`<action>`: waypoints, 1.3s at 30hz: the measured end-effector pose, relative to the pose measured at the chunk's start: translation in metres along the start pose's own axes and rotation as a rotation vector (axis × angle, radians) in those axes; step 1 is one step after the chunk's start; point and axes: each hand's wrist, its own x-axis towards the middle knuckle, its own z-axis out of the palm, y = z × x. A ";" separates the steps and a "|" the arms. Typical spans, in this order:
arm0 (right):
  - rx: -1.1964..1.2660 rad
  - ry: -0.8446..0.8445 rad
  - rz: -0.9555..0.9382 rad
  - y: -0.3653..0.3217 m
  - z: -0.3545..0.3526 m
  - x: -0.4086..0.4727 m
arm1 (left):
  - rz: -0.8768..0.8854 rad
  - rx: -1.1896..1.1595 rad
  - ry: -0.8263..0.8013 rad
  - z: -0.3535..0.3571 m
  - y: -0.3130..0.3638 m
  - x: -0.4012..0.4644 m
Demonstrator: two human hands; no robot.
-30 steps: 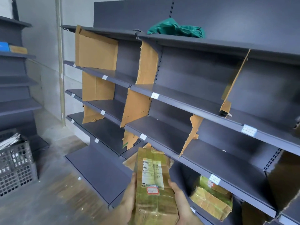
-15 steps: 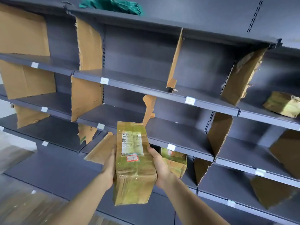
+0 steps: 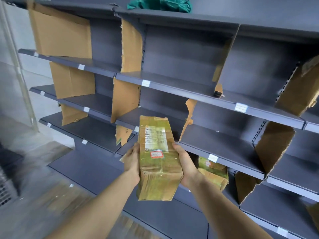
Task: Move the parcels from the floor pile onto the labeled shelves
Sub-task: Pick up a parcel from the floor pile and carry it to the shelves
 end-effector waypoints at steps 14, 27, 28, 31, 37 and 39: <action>-0.193 -0.171 0.134 0.030 0.191 0.136 | 0.064 -0.223 0.035 -0.147 0.093 0.092; -0.296 -0.384 0.315 0.059 0.396 0.308 | 0.215 -0.260 0.202 -0.287 0.209 0.244; -0.308 -0.396 0.322 0.060 0.409 0.317 | 0.222 -0.272 0.226 -0.299 0.215 0.254; -0.322 -0.428 0.353 0.066 0.446 0.344 | 0.208 -0.266 0.266 -0.327 0.234 0.277; -0.351 -0.464 0.367 0.091 0.526 0.390 | 0.176 -0.284 0.345 -0.398 0.271 0.325; -0.352 -0.467 0.372 0.101 0.554 0.402 | 0.162 -0.307 0.356 -0.424 0.285 0.340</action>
